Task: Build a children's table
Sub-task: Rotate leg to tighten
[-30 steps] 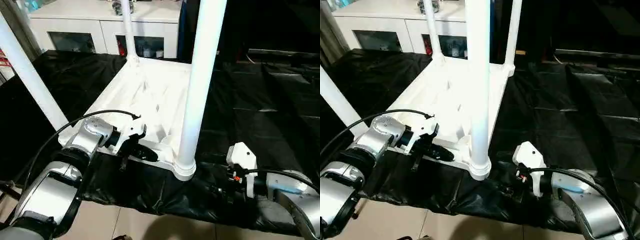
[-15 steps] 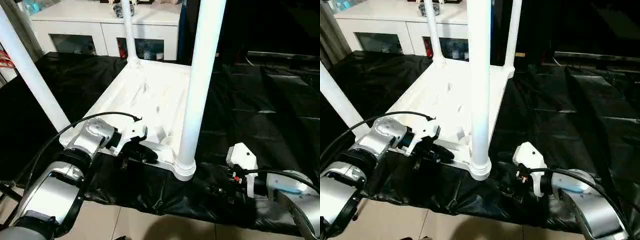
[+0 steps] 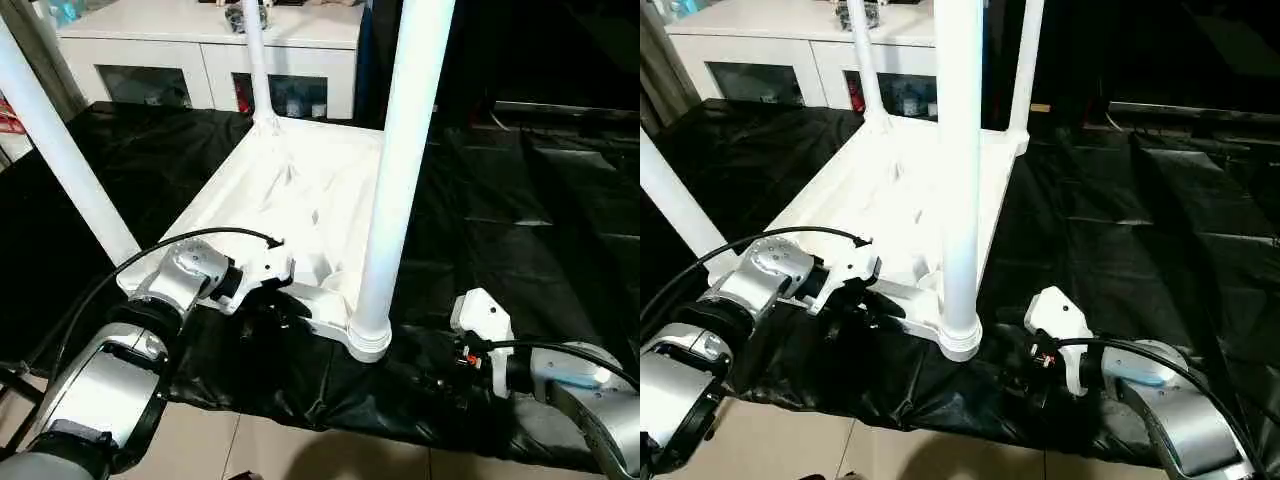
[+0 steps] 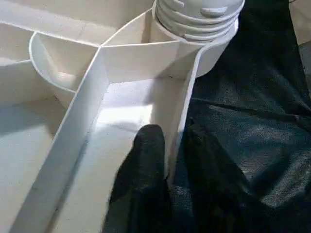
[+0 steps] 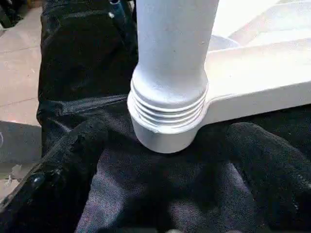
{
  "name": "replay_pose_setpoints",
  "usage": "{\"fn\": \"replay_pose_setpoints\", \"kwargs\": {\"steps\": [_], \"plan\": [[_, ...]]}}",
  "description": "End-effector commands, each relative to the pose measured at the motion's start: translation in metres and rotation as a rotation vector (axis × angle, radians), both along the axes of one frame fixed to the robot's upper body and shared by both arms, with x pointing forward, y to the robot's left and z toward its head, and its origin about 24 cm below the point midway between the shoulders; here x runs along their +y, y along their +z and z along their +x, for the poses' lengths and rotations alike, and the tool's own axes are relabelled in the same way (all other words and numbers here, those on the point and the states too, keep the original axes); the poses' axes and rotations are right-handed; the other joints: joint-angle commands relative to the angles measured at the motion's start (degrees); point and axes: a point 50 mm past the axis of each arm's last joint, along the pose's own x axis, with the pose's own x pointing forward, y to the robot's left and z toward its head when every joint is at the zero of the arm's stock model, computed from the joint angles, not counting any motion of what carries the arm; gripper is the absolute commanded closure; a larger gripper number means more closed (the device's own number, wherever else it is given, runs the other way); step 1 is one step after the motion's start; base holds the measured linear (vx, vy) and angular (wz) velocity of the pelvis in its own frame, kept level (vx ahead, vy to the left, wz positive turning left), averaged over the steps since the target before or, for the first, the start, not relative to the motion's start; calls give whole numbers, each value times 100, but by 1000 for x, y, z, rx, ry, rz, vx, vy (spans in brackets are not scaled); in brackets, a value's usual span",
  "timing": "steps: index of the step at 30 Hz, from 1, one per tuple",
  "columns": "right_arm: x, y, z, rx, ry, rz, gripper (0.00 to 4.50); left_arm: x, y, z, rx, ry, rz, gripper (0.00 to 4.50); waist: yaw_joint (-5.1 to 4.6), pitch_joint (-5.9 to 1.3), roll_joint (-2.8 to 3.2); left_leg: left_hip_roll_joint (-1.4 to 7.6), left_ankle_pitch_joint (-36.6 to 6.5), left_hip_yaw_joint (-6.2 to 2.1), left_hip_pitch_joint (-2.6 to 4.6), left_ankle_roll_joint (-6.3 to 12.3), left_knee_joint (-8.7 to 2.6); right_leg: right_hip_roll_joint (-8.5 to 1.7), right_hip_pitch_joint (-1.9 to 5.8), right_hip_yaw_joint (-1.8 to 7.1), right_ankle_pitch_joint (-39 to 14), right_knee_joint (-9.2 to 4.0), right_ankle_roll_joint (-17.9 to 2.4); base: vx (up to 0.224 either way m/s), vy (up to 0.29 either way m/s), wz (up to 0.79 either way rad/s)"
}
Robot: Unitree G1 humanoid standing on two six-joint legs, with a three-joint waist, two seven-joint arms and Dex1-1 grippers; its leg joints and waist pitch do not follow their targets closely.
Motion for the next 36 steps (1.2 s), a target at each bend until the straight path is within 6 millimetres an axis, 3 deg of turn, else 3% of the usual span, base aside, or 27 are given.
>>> {"fn": "replay_pose_setpoints", "kwargs": {"steps": [1, 9, 12, 13, 15, 16, 19, 20, 22, 24, 26, 27, 29, 30, 31, 32, 33, 36], "plan": [[1, 6, 4, -33, 18, -6, 0, 5, 4, 3, -9, 2, 35, 409, 25, -292, -66, 139, -1145, -50, -4, 247, -395, -470, 291, 275, -1340, -500, -1051, 0, 0, 0], [4, 6, 6, -43, 12, 6, 0, 15, -2, 4, 46, 134, 61, 446, -14, -283, -68, 135, -1134, -49, -13, 245, -399, -474, 299, 277, -1317, -494, -1117, 0, 0, 0], [6, 5, 6, -51, -2, 18, 0, 21, -8, 0, 41, 158, 79, 448, -42, -275, -67, 140, -1213, -55, -12, 239, -407, -478, 289, 269, -1514, -515, -1072, 0, 0, 0], [7, 4, 8, -57, -15, 28, 0, 22, -11, -3, 42, 170, 71, 448, -48, -270, -95, 140, -1226, -60, -14, 236, -412, -489, 287, 269, -1640, -519, -1036, 0, 0, 0], [9, 3, 9, -64, -32, 40, 0, 23, -12, -5, 47, 188, 56, 448, -90, -261, -77, 141, -1235, -59, -22, 228, -428, -478, 270, 262, -1734, -532, -1015, 0, 0, 0], [11, 1, 9, -66, -38, 44, 0, 22, -14, -11, 40, 195, 28, 448, -109, -259, -115, 142, -1293, -54, -9, 222, -426, -476, 259, 267, -1819, -544, -1007, 0, 0, 0], [14, -1, 9, -66, -41, 48, 0, 20, -15, -17, 27, 193, 6, 448, -161, -250, -74, 178, -1414, -67, -4, 191, -449, -490, 234, 280, -1986, -539, -998, 0, 0, 0], [16, -2, 10, -66, -44, 52, 0, 16, -15, -23, 6, 173, -10, 448, -171, -244, -124, 163, -1410, -53, -6, 214, -447, -465, 221, 277, -2001, -558, -987, 0, 0, 0], [18, -4, 11, -68, -50, 56, 0, 8, -15, -31, -25, 128, -41, 448, -167, -256, -136, 184, -1347, -57, -13, 223, -457, -475, 222, 287, -1808, -521, -1015, 0, 0, 0], [19, -5, 11, -69, -51, 57, 0, 4, -15, -33, -30, 115, -62, 448, -152, -261, -112, 175, -1253, -40, -1, 249, -440, -472, 210, 299, -1637, -513, -1039, 0, 0, 0], [21, -6, 13, -71, -53, 59, 0, -5, -12, -37, -38, 111, -115, 448, -138, -260, -123, 173, -1197, -35, -8, 255, -441, -471, 216, 299, -1552, -499, -1039, 0, 0, 0], [21, -6, 14, -73, -53, 59, 0, -7, -11, -37, -45, 122, -135, 448, -130, -261, -165, 172, -1140, -33, -18, 266, -435, -477, 225, 300, -1499, -481, -1038, 0, 0, 0], [21, -6, 14, -75, -52, 59, 0, -8, -10, -37, -52, 128, -140, 448, -127, -249, -156, 168, -1141, -29, -9, 273, -440, -468, 212, 295, -1576, -498, -1008, 0, 0, 0], [21, -6, 15, -76, -49, 58, 0, -9, -9, -37, -47, 150, -147, 448, -119, -252, -193, 170, -1125, -26, -11, 273, -437, -470, 220, 301, -1568, -497, -977, 0, 0, 0], [22, -6, 15, -77, -44, 58, 0, -8, -9, -38, -26, 146, -156, 448, -109, -245, -176, 163, -1117, -29, -11, 275, -441, -469, 215, 300, -1607, -497, -949, 0, 0, 0], [22, -6, 15, -77, -43, 58, 0, -8, -8, -39, -19, 144, -160, 405, -104, -248, -172, 168, -1124, -28, -8, 268, -441, -475, 214, 302, -1626, -498, -940, 0, 0, 0], [21, -6, 15, -77, -37, 56, 0, -5, -8, -41, -14, 143, -148, 394, -99, -251, -199, 168, -1078, -28, -11, 271, -440, -466, 216, 303, -1550, -482, -940, 0, 0, 0], [20, -5, 16, -79, -32, 52, 0, -1, -9, -41, -26, 147, -124, 374, -92, -250, -184, 166, -1083, -27, -11, 263, -440, -464, 212, 302, -1522, -489, -945, 0, 0, 0]]}}
